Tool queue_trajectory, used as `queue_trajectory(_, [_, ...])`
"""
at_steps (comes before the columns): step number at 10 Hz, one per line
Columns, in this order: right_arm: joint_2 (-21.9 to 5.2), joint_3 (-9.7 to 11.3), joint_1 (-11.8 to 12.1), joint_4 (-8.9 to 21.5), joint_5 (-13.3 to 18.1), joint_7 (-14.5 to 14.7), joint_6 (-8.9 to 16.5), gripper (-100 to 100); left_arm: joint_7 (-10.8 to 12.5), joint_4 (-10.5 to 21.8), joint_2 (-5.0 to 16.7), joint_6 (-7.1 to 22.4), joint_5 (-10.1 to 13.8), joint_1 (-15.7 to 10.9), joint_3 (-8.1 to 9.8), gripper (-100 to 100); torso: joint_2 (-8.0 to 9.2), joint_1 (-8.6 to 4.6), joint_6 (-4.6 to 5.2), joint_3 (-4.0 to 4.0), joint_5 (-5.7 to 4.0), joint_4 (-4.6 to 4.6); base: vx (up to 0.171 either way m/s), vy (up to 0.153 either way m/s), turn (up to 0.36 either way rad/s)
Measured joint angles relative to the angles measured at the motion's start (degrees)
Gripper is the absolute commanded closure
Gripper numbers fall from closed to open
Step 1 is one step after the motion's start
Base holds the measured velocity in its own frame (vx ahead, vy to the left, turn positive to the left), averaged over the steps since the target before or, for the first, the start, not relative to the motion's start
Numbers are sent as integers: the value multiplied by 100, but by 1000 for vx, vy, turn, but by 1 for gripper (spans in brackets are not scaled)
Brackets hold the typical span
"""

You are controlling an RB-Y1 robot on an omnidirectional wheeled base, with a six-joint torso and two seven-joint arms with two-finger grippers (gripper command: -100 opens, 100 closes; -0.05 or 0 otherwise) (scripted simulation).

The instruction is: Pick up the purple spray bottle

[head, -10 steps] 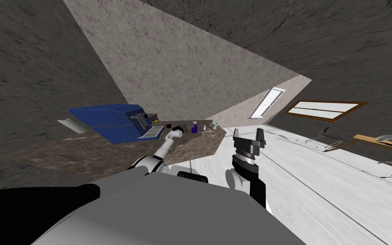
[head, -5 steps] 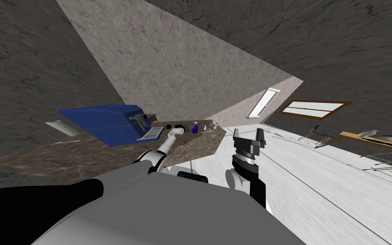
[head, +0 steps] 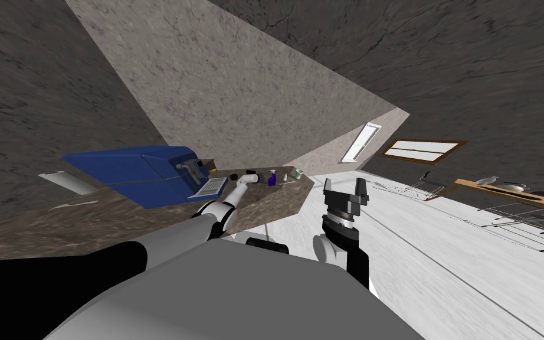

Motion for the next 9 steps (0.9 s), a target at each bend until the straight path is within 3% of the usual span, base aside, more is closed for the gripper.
queue_trajectory(9, [0, 0, 0, 0, 0, 0, 0, 0, 331, 1405, -122, 1238, 470, -1232, 181, -100, -9, -11, 1, -5, -3, -2, 39, 61, -63])
